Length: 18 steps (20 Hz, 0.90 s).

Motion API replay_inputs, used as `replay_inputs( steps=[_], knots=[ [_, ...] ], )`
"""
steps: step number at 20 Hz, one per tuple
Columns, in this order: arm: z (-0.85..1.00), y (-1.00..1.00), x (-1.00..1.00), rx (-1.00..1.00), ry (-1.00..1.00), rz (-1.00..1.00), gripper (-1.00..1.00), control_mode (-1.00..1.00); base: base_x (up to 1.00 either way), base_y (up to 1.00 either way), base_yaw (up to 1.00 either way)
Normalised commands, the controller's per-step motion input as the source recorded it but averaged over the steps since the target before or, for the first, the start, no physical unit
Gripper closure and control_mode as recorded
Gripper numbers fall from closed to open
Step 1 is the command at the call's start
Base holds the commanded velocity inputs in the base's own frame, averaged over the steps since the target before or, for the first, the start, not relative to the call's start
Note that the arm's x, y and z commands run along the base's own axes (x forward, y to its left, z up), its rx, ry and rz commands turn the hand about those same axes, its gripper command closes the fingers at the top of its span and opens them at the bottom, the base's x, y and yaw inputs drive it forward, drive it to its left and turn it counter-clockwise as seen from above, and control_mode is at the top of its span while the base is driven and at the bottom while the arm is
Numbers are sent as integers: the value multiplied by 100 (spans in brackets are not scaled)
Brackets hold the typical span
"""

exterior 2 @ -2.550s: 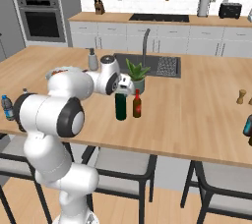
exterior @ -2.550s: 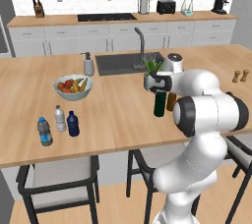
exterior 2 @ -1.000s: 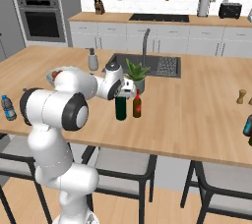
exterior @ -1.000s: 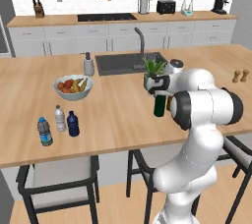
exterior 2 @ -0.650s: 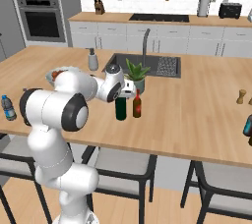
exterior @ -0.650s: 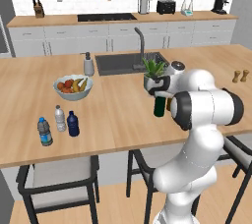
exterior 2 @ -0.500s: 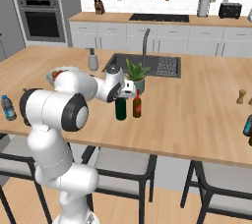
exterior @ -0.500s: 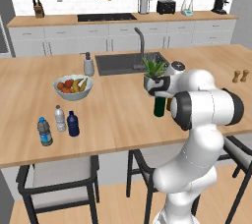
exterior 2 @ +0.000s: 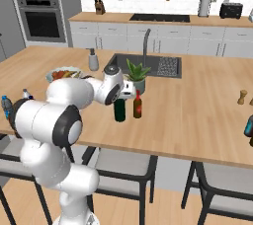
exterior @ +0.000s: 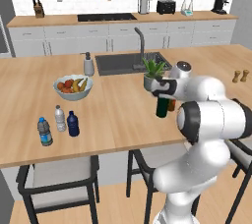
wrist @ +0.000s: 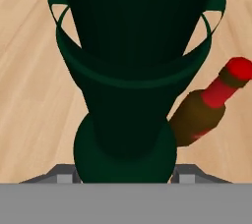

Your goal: Move the plastic bottles in the middle to the plastics group, and the glass bottles in the middle to the glass group.

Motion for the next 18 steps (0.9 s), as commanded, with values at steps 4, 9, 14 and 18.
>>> replay_inputs(
  steps=[4, 9, 14, 18],
  knots=[
    [27, -8, -93, 0, 0, 0, 100, -100, 0, 0, 0],
    [20, -36, -81, 0, 0, 0, 100, -100, 0, 0, 0],
    [24, -88, -19, 0, 0, -5, 100, -100, 0, 0, 0],
    [51, -100, 0, 0, 3, -5, 100, -100, 0, 0, 0]
  ],
)
